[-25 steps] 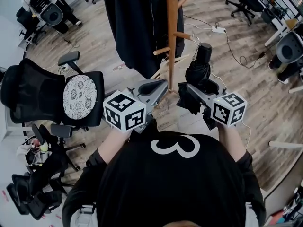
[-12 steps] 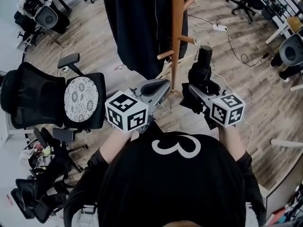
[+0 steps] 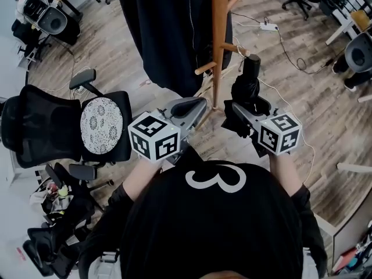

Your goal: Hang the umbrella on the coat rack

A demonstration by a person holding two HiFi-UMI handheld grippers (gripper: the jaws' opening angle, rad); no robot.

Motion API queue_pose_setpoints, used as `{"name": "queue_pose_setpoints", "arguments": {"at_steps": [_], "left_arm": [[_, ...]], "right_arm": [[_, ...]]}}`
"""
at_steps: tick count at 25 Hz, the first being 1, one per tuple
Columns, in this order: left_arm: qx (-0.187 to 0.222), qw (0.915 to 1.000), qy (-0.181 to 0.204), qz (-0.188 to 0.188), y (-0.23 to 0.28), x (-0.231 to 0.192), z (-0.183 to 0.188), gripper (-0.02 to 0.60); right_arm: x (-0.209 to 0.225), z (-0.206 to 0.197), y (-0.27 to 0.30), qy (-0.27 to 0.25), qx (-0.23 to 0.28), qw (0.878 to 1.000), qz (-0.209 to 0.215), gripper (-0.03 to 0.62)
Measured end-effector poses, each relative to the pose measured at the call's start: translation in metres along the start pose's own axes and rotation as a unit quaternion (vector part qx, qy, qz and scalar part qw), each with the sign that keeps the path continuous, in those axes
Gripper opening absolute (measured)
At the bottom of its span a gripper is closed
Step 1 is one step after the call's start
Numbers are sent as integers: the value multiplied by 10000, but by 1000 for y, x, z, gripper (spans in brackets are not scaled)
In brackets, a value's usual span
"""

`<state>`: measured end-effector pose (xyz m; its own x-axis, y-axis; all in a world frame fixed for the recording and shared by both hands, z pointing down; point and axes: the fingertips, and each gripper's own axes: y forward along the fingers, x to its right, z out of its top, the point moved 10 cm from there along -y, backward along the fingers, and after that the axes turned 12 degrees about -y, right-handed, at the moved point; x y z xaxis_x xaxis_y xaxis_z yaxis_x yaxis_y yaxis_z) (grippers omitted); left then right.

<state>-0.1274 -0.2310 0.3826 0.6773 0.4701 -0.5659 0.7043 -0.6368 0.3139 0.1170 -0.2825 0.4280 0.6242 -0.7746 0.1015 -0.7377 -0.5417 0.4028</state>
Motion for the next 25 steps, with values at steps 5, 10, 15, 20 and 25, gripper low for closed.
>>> {"name": "queue_pose_setpoints", "arguments": {"at_steps": [5, 10, 15, 20, 25], "left_arm": [[-88, 10000, -5, 26, -6, -12, 6, 18], [-89, 10000, 4, 17, -11, -22, 11, 18], [-118, 9999, -104, 28, -12, -31, 8, 18], [-99, 9998, -123, 82, -16, -35, 6, 18], [-55, 9996, -207, 201, -23, -41, 1, 18]], "right_arm": [[-4, -1, 16, -85, -113, 9999, -60, 282], [-5, -2, 28, 4, -144, 9999, -30, 281], [-5, -6, 38, -100, -282, 9995, -80, 282], [-2, -10, 47, -131, -325, 9993, -111, 282], [-1, -16, 58, -224, -437, 9988, -70, 282]]}}
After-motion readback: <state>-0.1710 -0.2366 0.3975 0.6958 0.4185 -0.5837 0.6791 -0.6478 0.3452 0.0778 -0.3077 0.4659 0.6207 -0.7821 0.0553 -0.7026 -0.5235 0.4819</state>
